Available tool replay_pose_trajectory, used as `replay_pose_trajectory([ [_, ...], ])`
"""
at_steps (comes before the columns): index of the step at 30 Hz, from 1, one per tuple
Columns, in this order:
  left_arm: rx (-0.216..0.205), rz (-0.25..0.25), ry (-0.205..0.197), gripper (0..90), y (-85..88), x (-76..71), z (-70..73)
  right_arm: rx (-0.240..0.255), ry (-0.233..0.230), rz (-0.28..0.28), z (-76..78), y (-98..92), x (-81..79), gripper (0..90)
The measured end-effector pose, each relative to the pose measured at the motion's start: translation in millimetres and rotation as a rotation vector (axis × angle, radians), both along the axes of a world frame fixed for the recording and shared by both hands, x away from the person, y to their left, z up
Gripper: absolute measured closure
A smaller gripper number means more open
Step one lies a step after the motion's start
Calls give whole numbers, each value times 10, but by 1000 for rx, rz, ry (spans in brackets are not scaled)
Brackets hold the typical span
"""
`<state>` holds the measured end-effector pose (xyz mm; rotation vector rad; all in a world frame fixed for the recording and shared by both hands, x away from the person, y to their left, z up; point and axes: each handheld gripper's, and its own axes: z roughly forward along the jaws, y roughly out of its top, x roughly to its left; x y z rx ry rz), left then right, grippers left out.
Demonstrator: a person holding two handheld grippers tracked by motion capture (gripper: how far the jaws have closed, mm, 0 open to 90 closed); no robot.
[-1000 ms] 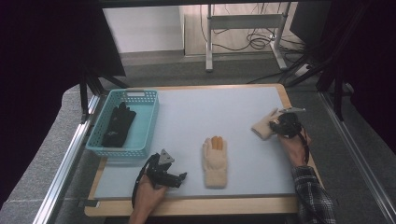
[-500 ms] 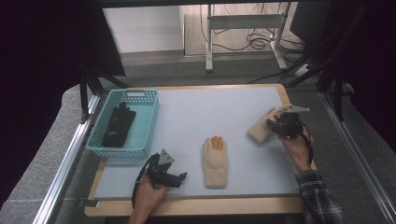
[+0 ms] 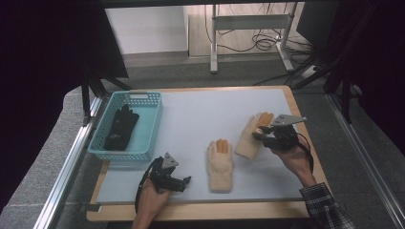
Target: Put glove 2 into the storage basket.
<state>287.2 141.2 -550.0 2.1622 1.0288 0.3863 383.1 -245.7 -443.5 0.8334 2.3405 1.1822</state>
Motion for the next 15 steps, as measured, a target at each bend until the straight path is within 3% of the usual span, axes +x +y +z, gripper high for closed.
replay_pose_trajectory([
  [1, 0, 0, 0, 36, 0, 0, 0, 9, 5, 50, 6, 86, -61, 597],
  [7, 1, 1, -3, 36, 0, 1, -1, 24, 28, 230, -25, 403, -252, 596],
  [9, 2, 0, -4, 36, 0, 1, -1, 13, 34, 284, -42, 510, -315, 596],
  [10, 2, 0, -4, 36, 0, 1, -1, 13, 34, 284, -42, 510, -315, 596],
  [12, 2, 0, -4, 36, 1, 1, -1, 9, 45, 339, -60, 605, -369, 596],
  [13, 0, 1, -3, 36, 0, 0, -1, -1, 54, 393, -82, 687, -401, 596],
  [15, 0, 1, -1, 36, 0, -1, 0, -11, 56, 415, -96, 723, -410, 596],
])
